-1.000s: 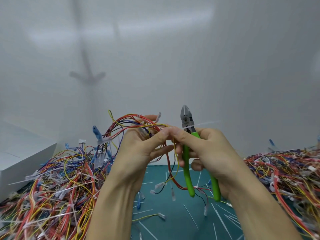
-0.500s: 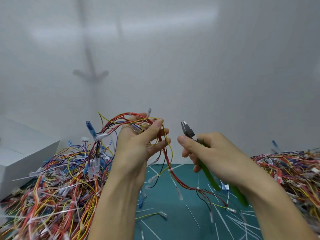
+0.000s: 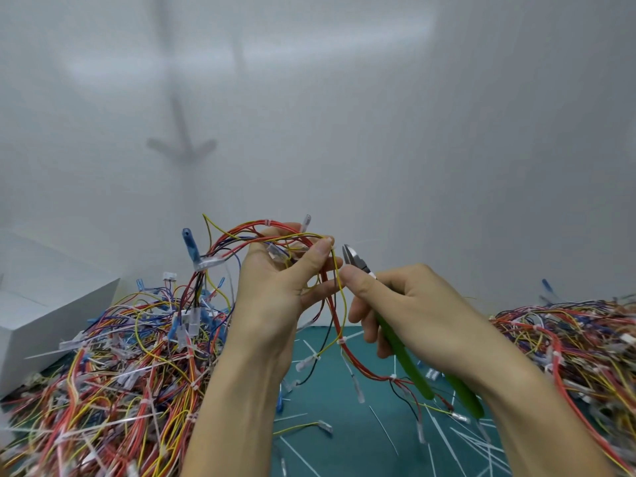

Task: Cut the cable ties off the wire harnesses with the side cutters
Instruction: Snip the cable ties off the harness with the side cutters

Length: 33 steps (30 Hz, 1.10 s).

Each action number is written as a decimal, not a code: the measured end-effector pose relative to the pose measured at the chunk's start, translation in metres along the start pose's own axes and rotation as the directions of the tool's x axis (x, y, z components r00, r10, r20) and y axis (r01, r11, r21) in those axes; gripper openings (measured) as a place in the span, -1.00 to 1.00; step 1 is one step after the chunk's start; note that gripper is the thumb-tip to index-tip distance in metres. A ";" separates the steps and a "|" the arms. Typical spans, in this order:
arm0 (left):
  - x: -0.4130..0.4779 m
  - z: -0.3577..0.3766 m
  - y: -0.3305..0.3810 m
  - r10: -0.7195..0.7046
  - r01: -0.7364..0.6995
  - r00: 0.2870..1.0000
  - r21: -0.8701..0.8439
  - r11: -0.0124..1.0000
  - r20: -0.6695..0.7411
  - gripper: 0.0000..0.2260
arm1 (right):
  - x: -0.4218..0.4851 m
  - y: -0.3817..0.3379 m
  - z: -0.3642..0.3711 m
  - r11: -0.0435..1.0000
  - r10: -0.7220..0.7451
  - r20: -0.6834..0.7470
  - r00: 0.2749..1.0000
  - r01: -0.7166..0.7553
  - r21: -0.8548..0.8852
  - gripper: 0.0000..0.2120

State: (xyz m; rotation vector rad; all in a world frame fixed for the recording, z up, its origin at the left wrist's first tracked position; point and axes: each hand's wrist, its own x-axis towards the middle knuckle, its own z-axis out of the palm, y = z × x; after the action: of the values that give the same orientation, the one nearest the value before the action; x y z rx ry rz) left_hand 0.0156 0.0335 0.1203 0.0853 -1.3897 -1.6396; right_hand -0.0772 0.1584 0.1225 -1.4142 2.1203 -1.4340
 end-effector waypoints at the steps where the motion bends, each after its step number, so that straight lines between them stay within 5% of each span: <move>1: 0.000 0.000 0.000 -0.003 0.003 1.000 -0.003 1.000 0.005 -0.62 | 0.000 -0.001 0.001 1.000 0.000 -0.002 1.000 0.000 0.003 -0.33; 33: -0.001 0.000 0.000 -0.041 0.041 0.997 0.002 0.999 0.063 -0.52 | -0.001 -0.002 0.001 1.000 -0.026 -0.050 0.998 0.026 -0.013 -0.38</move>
State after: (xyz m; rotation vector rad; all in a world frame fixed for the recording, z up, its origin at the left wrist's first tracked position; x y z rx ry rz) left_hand 0.0160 0.0336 0.1198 0.0637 -1.4450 -1.6885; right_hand -0.0748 0.1589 0.1236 -1.4299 2.1518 -1.4844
